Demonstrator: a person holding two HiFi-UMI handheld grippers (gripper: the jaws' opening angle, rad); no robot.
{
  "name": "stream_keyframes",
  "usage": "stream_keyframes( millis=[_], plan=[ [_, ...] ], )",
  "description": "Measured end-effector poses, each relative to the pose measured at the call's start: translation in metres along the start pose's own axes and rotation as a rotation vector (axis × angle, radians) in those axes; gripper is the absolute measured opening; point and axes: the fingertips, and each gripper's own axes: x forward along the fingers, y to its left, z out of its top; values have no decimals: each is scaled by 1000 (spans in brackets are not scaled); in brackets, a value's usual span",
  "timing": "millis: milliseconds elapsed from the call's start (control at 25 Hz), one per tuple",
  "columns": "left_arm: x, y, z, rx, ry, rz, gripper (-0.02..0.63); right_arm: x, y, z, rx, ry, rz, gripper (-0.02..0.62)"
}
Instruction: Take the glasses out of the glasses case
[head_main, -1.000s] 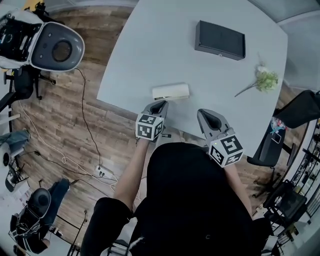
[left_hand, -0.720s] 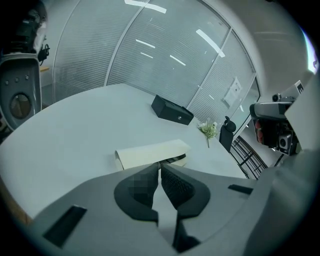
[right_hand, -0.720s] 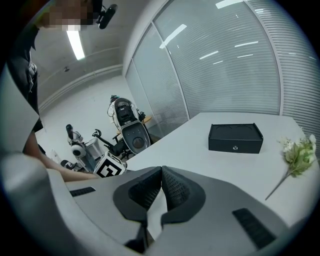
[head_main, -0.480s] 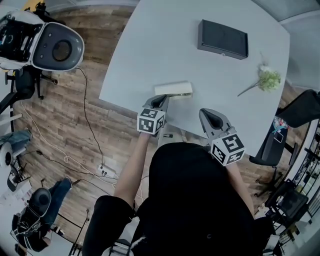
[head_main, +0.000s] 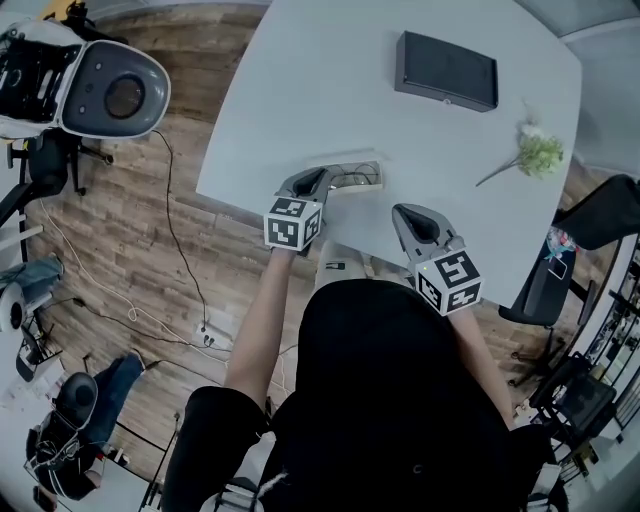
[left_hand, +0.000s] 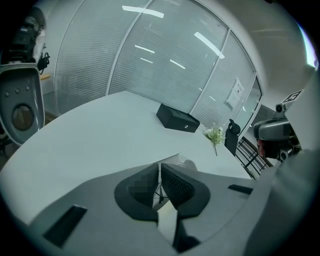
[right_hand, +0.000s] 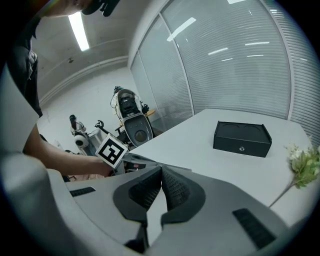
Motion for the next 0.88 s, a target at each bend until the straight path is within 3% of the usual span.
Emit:
stream_keyframes(
  millis=[520, 880],
  plan=[
    [-1, 21, 12, -23, -20, 1, 32, 86, 2, -20, -229, 173, 29, 41],
    [3, 35, 22, -60, -36, -14, 32, 140, -8, -35, -496, 287, 37, 88]
  ],
)
